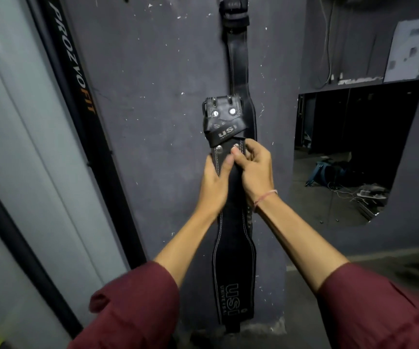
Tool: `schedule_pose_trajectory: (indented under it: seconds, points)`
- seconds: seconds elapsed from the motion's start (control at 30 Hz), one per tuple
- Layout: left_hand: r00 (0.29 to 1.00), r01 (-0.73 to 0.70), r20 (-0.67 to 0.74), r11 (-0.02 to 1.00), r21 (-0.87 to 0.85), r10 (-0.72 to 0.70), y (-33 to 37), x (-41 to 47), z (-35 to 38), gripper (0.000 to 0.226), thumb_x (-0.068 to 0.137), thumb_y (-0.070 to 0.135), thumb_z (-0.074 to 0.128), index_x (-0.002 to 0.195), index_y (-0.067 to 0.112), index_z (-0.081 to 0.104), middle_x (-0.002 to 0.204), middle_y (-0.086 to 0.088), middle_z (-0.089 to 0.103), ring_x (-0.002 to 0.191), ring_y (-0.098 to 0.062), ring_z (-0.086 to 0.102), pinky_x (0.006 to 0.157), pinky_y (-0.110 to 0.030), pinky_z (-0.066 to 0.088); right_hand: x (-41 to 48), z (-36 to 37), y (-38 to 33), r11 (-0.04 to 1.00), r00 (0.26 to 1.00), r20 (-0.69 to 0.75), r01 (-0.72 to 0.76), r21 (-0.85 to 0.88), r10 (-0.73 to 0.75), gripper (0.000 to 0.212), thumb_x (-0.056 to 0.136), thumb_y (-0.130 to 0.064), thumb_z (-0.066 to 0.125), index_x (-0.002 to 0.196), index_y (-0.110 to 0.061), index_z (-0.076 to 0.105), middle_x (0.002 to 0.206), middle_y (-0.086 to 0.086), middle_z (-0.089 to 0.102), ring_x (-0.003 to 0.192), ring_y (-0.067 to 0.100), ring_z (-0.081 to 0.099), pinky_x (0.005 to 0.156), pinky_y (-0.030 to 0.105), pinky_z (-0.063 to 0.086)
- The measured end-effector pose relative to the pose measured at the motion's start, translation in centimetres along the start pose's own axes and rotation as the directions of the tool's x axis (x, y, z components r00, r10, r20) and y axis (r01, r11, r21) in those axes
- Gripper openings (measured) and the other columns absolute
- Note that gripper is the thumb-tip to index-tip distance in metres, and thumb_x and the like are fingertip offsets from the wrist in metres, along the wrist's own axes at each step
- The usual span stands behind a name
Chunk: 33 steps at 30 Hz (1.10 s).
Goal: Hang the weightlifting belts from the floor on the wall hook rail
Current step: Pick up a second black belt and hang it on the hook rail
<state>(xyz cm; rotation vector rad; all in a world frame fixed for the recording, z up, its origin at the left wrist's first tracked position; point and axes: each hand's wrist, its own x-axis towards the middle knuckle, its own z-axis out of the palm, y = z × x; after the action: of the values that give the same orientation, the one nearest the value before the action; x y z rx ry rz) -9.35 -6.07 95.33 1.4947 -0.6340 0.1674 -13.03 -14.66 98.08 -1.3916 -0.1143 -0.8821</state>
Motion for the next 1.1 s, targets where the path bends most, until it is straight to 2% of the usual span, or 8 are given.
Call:
schedule_pose_trajectory:
  seconds: [0.1, 0.2, 0.33, 0.43, 0.53, 0.67, 0.9, 1.1]
  points:
    - [0.993, 0.093, 0.061, 0.984, 0.151, -0.103, -5.9, -4.8, 0.2, 0.087, 0.087, 0.075, 0.041, 0.151, 0.017, 0.033, 0.153, -0.002, 0.044, 0.144, -0.021, 0.037, 0.120, -0.047, 0.029, 1.3, 0.1, -0.6, 0.997, 0.999, -0.040, 0.013, 0.075, -0.010, 0.020, 0.086, -0.008, 0.060, 0.083, 0.010, 0.052, 0.078, 0.014, 0.052, 0.077, 0.021, 0.046, 0.069, 0.036, 0.040]
    - [0.979, 0.174, 0.068, 0.963, 0.207, -0.191, -9.9, -8.6, -0.3, 0.083, 0.089, 0.076, 0.036, 0.144, 0.015, 0.043, 0.139, -0.005, 0.058, 0.133, -0.020, 0.051, 0.114, -0.048, 0.038, 2.1, 0.1, -0.9, 0.998, 0.999, -0.034, 0.033, 0.061, -0.031, 0.037, 0.082, -0.020, 0.064, 0.085, 0.013, 0.047, 0.080, 0.012, 0.050, 0.078, 0.022, 0.044, 0.071, 0.039, 0.037]
    - [0.955, 0.285, 0.030, 0.942, 0.177, -0.294, -7.8, -8.7, 0.1, 0.064, 0.102, 0.052, 0.027, 0.156, 0.018, 0.019, 0.160, 0.001, 0.028, 0.150, -0.015, 0.021, 0.120, -0.026, 0.011, 1.3, 0.2, -0.2, 0.999, 0.999, 0.001, 0.033, 0.031, -0.033, 0.033, 0.085, -0.015, 0.061, 0.086, 0.014, 0.047, 0.081, 0.012, 0.049, 0.079, 0.021, 0.043, 0.072, 0.038, 0.038]
    - [0.977, 0.209, -0.055, 0.975, 0.079, -0.205, -4.1, -5.9, 0.1, 0.061, 0.103, 0.046, 0.022, 0.156, 0.015, 0.018, 0.162, 0.000, 0.023, 0.151, -0.016, 0.017, 0.123, -0.030, 0.010, 0.1, 0.1, 1.0, 1.000, 0.999, 0.040, 0.000, 0.026, -0.001, 0.019, 0.087, -0.007, 0.060, 0.084, 0.009, 0.050, 0.081, 0.012, 0.052, 0.080, 0.019, 0.048, 0.072, 0.035, 0.043]
    - [0.982, 0.168, -0.077, 0.985, -0.033, -0.171, -0.5, -2.0, -0.4, 0.070, 0.099, 0.060, 0.023, 0.144, 0.012, 0.047, 0.148, -0.009, 0.049, 0.140, -0.020, 0.043, 0.120, -0.036, 0.028, -1.1, -0.3, 2.1, 0.998, 0.998, 0.050, -0.049, 0.040, 0.047, 0.007, 0.091, 0.004, 0.057, 0.087, -0.002, 0.059, 0.081, 0.009, 0.061, 0.080, 0.019, 0.056, 0.072, 0.028, 0.050]
    - [0.981, 0.159, -0.080, 0.966, -0.202, -0.178, 2.6, 2.4, -1.9, 0.087, 0.074, 0.086, 0.037, 0.102, 0.012, 0.074, 0.107, -0.013, 0.075, 0.110, -0.030, 0.068, 0.101, -0.047, 0.051, -1.4, -0.8, 3.0, 0.994, 0.992, 0.094, -0.086, 0.065, 0.080, 0.017, 0.087, -0.001, 0.061, 0.089, 0.014, 0.052, 0.084, 0.014, 0.057, 0.085, 0.022, 0.050, 0.079, 0.038, 0.045]
    - [0.973, 0.129, -0.141, 0.936, -0.328, -0.184, 4.3, 5.6, -2.1, 0.050, 0.101, 0.045, 0.048, 0.084, 0.002, 0.067, 0.078, -0.015, 0.071, 0.072, -0.025, 0.067, 0.072, -0.036, 0.056, -1.9, -0.6, 2.8, 0.994, 0.982, 0.178, -0.081, 0.067, 0.067, 0.013, 0.090, 0.010, 0.057, 0.101, 0.016, 0.053, 0.086, 0.014, 0.061, 0.084, 0.022, 0.057, 0.075, 0.026, 0.053]
    - [0.977, 0.020, -0.200, 0.962, -0.272, -0.076, 2.2, 5.7, -2.1, 0.067, 0.072, 0.081, 0.053, 0.093, 0.019, 0.060, 0.086, -0.007, 0.056, 0.076, -0.023, 0.049, 0.070, -0.040, 0.042, -6.4, -2.4, 7.2, 0.964, 0.915, 0.302, -0.261, -0.059, 0.266, 0.036, 0.081, 0.012, 0.067, 0.116, 0.004, 0.062, 0.103, 0.005, 0.073, 0.095, 0.014, 0.070, 0.080, 0.025, 0.056]
